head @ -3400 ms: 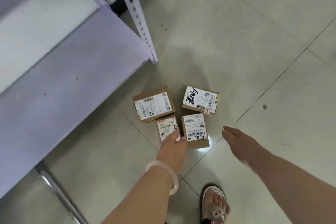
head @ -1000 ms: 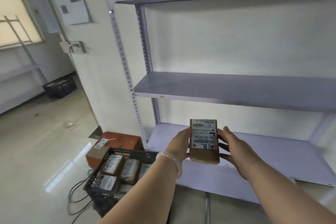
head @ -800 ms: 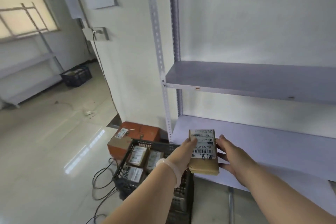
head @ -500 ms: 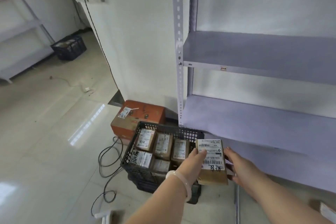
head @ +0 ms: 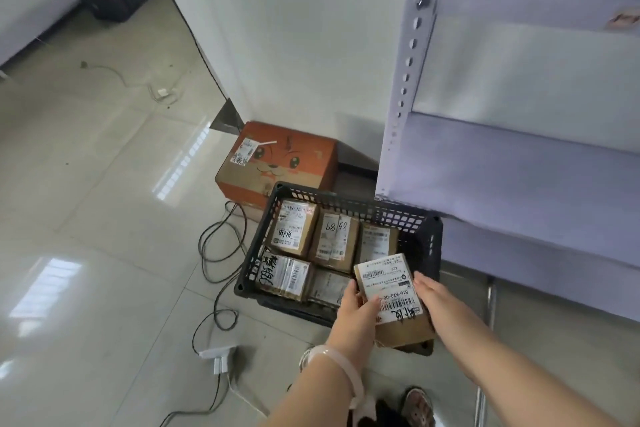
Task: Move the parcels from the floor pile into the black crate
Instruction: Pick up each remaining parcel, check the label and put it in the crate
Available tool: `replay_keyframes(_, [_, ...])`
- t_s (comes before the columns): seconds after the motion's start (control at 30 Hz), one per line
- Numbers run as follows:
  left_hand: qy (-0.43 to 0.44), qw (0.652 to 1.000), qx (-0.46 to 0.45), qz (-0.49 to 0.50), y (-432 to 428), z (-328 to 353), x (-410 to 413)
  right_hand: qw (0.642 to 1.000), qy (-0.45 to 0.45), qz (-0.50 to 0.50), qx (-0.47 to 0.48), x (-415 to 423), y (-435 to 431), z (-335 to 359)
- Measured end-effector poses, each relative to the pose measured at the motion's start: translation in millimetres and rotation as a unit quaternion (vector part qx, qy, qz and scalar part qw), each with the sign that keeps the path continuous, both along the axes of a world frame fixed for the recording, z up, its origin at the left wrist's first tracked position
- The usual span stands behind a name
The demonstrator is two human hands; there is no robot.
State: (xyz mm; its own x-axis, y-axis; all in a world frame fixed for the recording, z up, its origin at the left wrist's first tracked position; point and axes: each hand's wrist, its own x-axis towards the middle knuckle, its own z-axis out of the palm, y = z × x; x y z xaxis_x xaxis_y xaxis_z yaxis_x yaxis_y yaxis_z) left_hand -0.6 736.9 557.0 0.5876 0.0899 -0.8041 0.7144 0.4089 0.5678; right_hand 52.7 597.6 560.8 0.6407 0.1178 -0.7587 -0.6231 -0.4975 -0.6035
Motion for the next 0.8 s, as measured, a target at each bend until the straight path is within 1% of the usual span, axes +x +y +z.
replay_keyframes(0.1, [0.039,0.999,-0.007,0.025,36,-32,13,1.0,-0.004,0.009,0.0,14,34,-25])
replay_keyframes(0.33, [0.107,0.994,0.013,-0.02,96,-119,36,0.999,0.024,0.007,0.024,37,95,-111])
replay_keyframes(0.43, [0.141,0.99,0.012,-0.027,110,-148,39,1.0,0.0,-0.006,-0.011,36,102,-139])
replay_keyframes(0.53, [0.189,0.978,0.058,-0.072,116,-164,42,0.997,-0.017,-0.062,-0.037,32,99,-162])
replay_keyframes(0.6, [0.196,0.957,0.138,-0.164,121,-171,45,0.995,-0.013,-0.099,-0.03,30,97,-176])
replay_keyframes(0.7, [0.185,0.917,0.222,-0.275,131,-173,46,0.993,-0.004,-0.115,-0.022,28,99,-190])
replay_keyframes(0.77, [0.199,0.879,0.256,-0.35,138,-170,54,0.993,-0.008,-0.112,-0.025,30,102,-197])
replay_keyframes(0.8, [0.186,0.842,0.299,-0.407,141,-174,53,0.994,-0.007,-0.107,-0.026,31,104,-200])
